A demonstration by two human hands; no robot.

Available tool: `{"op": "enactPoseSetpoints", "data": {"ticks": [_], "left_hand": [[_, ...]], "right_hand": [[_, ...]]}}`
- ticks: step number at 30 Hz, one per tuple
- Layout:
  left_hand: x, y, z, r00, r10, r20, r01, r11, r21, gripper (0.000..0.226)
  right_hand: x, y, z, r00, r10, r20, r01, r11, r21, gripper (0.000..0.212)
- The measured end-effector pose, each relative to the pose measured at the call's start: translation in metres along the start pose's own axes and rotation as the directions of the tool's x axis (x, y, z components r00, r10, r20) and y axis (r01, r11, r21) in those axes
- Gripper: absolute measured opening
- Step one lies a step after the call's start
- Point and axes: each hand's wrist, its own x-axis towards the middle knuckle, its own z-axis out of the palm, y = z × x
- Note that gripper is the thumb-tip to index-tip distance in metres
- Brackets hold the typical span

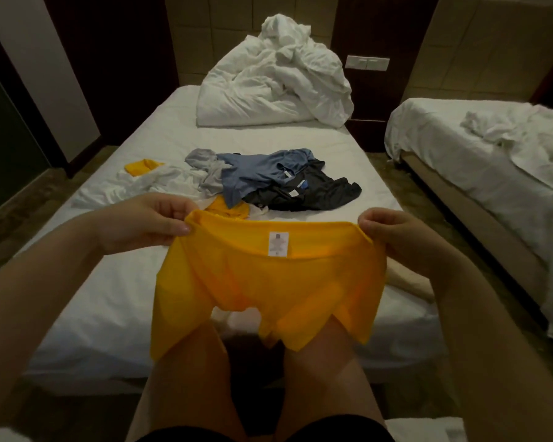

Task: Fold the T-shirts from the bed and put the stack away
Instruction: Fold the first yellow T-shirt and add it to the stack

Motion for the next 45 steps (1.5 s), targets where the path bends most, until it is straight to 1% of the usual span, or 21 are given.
{"op": "enactPoseSetpoints", "data": {"ticks": [5,7,9,10,12,13,14,16,17,19,20,22,24,27,29,32,35,37,39,42,45], "left_hand": [[0.012,0.047,-0.003,0.977,0.076,-0.201,-0.067,0.996,0.051,0.086],[0.019,0.072,-0.003,0.961,0.112,-0.253,-0.097,0.993,0.071,0.083],[0.023,0.093,-0.006,0.949,0.097,-0.299,-0.068,0.992,0.106,0.063],[0.024,0.104,-0.008,0.944,0.106,-0.313,-0.072,0.99,0.119,0.064],[0.025,0.121,-0.022,0.92,0.164,-0.357,-0.133,0.985,0.109,0.08],[0.025,0.13,-0.027,0.907,0.189,-0.375,-0.167,0.982,0.09,0.076],[0.025,0.137,-0.031,0.902,0.204,-0.38,-0.181,0.979,0.095,0.064],[0.026,0.151,-0.026,0.915,0.202,-0.349,-0.148,0.973,0.175,0.048],[0.028,0.153,-0.025,0.917,0.214,-0.337,-0.153,0.968,0.198,0.046],[0.029,0.157,-0.021,0.888,0.254,-0.384,-0.193,0.963,0.189,0.026],[0.029,0.155,-0.021,0.858,0.272,-0.435,-0.202,0.959,0.199,0.014],[0.028,0.144,-0.025,0.82,0.282,-0.498,-0.19,0.955,0.227,0.013],[0.027,0.13,-0.025,0.806,0.261,-0.531,-0.158,0.96,0.231,0.014],[0.024,0.116,-0.026,0.808,0.211,-0.55,-0.128,0.974,0.187,0.015],[0.021,0.112,-0.028,0.83,0.181,-0.528,-0.11,0.981,0.162,0.014],[0.017,0.113,-0.024,0.887,0.126,-0.444,-0.068,0.987,0.144,0.015],[0.015,0.113,-0.017,0.947,0.056,-0.317,0.007,0.981,0.193,0.058],[0.017,0.11,-0.013,0.953,0.048,-0.3,0.001,0.987,0.162,0.063],[0.02,0.109,-0.009,0.948,0.05,-0.316,-0.004,0.989,0.145,0.055],[0.023,0.106,-0.005,0.919,0.031,-0.394,0.013,0.994,0.109,0.015],[0.022,0.099,-0.01,0.872,0.005,-0.489,0.048,0.994,0.097,0.012]], "right_hand": [[0.023,-0.05,-0.012,0.963,-0.138,-0.233,0.191,0.956,0.224,0.017],[0.031,-0.074,-0.017,0.953,-0.154,-0.259,0.222,0.941,0.254,0.017],[0.036,-0.1,-0.025,0.941,-0.211,-0.263,0.241,0.966,0.088,0.014],[0.037,-0.114,-0.031,0.919,-0.259,-0.296,0.26,0.965,-0.035,0.013],[0.036,-0.143,-0.045,0.814,-0.397,-0.424,0.362,0.918,-0.164,0.013],[0.036,-0.156,-0.05,0.763,-0.453,-0.461,0.411,0.891,-0.194,0.013],[0.036,-0.167,-0.054,0.74,-0.507,-0.442,0.423,0.862,-0.28,0.013],[0.038,-0.181,-0.052,0.781,-0.542,-0.309,0.341,0.785,-0.517,0.014],[0.039,-0.184,-0.051,0.794,-0.54,-0.28,0.324,0.765,-0.556,0.016],[0.035,-0.19,-0.05,0.79,-0.526,-0.317,0.356,0.813,-0.46,0.016],[0.033,-0.191,-0.053,0.817,-0.483,-0.316,0.357,0.853,-0.382,0.016],[0.03,-0.184,-0.057,0.936,-0.288,-0.201,0.215,0.923,-0.32,0.019],[0.03,-0.17,-0.057,0.993,-0.109,-0.044,0.095,0.963,-0.252,0.022],[0.029,-0.154,-0.06,0.992,-0.059,0.111,0.066,0.996,-0.062,0.021],[0.027,-0.146,-0.06,0.988,-0.05,0.146,0.056,0.998,-0.038,0.023],[0.03,-0.135,-0.053,0.99,-0.043,0.132,0.05,0.997,-0.054,0.022],[0.032,-0.128,-0.039,0.994,-0.046,0.096,0.052,0.997,-0.062,0.024],[0.031,-0.126,-0.031,0.995,-0.049,0.087,0.052,0.998,-0.034,0.026],[0.032,-0.124,-0.027,0.997,-0.037,0.067,0.043,0.994,-0.099,0.022],[0.029,-0.122,-0.026,0.998,-0.061,0.006,0.061,0.959,-0.277,0.014],[0.027,-0.117,-0.029,0.986,-0.138,-0.098,0.097,0.935,-0.342,0.017]]}}
